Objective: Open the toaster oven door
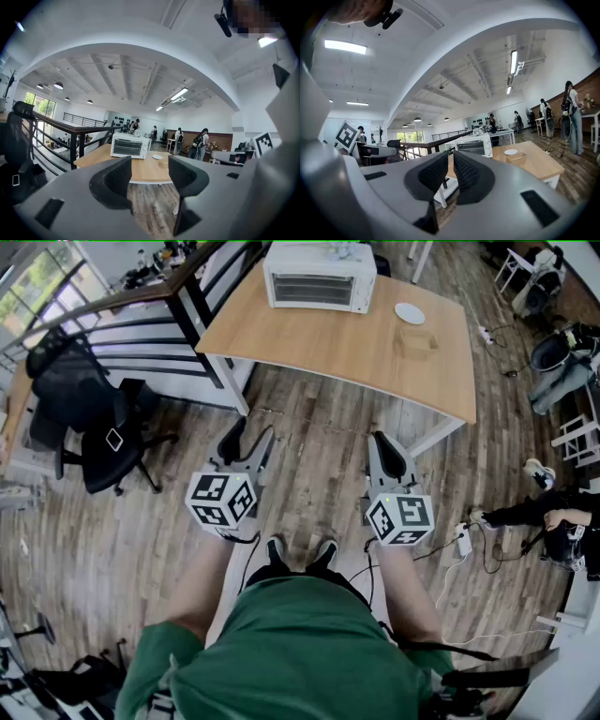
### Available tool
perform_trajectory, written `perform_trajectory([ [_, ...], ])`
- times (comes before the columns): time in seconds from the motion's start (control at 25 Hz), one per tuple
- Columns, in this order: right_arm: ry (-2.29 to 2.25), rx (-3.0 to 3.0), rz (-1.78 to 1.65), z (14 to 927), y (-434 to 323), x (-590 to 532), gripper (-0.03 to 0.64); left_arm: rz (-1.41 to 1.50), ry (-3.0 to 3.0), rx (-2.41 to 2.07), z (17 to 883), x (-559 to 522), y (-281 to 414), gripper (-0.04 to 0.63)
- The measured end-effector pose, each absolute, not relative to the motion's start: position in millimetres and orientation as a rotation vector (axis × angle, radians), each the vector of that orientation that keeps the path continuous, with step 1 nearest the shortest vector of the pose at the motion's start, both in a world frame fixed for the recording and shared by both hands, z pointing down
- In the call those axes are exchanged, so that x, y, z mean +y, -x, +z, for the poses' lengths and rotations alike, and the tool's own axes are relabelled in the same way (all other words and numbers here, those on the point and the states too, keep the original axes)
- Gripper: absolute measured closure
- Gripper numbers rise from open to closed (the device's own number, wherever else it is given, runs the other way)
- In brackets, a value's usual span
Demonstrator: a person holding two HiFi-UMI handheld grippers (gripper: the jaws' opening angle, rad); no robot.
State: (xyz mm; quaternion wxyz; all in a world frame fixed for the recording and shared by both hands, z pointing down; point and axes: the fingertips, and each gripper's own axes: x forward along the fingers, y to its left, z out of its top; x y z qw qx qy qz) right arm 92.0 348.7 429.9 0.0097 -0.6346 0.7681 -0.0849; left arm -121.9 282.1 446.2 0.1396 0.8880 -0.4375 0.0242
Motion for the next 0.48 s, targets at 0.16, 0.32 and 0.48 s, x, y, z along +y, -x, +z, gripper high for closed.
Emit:
perform_trajectory([
  [0.16, 1.996, 2.384, -0.251, 433.7, -69.0, 338.9, 0.561, 0.098, -2.58, -1.308, 448.2, 273.4, 150.8, 0.336],
  [0.32, 2.032, 2.366, -0.218, 425.5, -56.4, 333.0, 0.561, 0.085, -2.598, -1.303, 441.1, 267.3, 168.6, 0.336],
  [0.48, 2.079, 2.335, -0.172, 411.7, -44.0, 322.9, 0.543, 0.06, -2.626, -1.328, 425.0, 252.4, 191.0, 0.336],
])
